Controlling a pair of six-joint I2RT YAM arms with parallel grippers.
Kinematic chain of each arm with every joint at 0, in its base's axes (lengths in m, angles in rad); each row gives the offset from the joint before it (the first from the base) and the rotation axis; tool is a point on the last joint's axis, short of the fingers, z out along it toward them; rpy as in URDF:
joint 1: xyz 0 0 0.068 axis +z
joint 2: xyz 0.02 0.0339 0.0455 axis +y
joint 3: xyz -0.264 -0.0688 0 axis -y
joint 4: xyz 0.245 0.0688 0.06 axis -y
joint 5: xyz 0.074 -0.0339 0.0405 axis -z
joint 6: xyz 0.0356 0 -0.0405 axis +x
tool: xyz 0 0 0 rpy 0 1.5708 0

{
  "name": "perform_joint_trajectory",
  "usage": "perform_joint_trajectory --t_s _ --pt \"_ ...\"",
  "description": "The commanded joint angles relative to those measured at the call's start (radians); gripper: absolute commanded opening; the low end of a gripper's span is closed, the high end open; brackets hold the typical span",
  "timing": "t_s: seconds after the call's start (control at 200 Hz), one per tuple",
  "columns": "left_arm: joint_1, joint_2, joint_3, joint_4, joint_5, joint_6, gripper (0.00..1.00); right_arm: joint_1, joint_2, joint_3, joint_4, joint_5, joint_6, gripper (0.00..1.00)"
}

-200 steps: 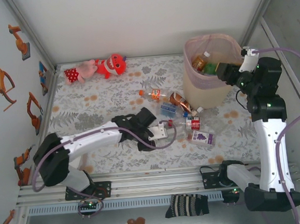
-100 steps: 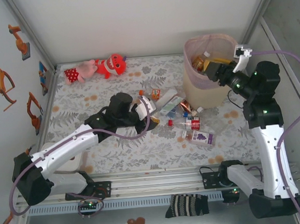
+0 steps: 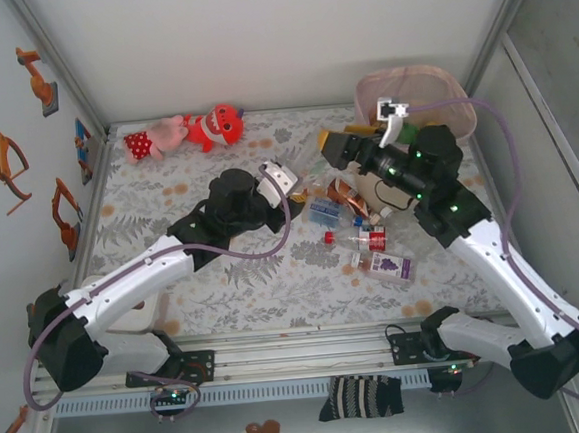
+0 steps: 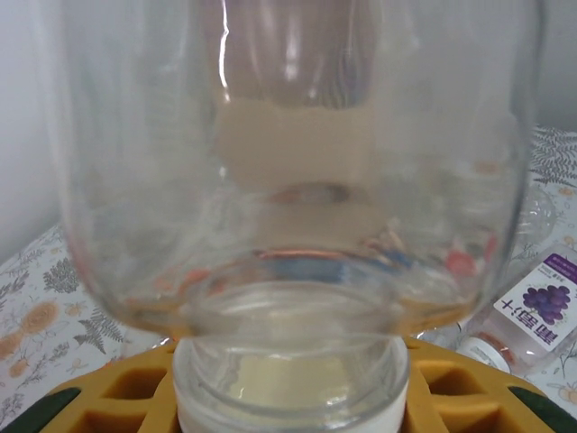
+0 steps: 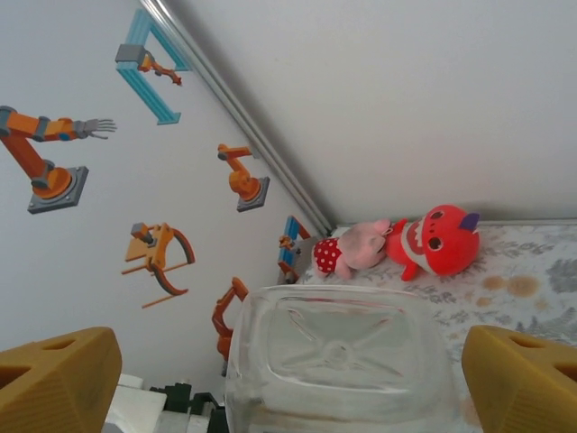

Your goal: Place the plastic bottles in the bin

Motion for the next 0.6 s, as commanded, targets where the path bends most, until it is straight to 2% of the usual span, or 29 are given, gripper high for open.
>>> perform_joint_trajectory --t_s 0.0,0.23,0.591 --pt "0.001 0.002 0.036 0.049 -0.003 -0.02 0.33 0.036 0.038 0.006 0.091 0.055 0.008 0.98" --pt "0.002 -0.011 0.03 0.068 -0.009 -0.022 0.33 0.072 0.076 -0.026 0.129 0.087 0.007 0.97" --pt "0.001 -0.008 0.044 0.065 -0.048 -0.034 0.33 0.098 0.095 -0.029 0.164 0.054 0.028 0.82"
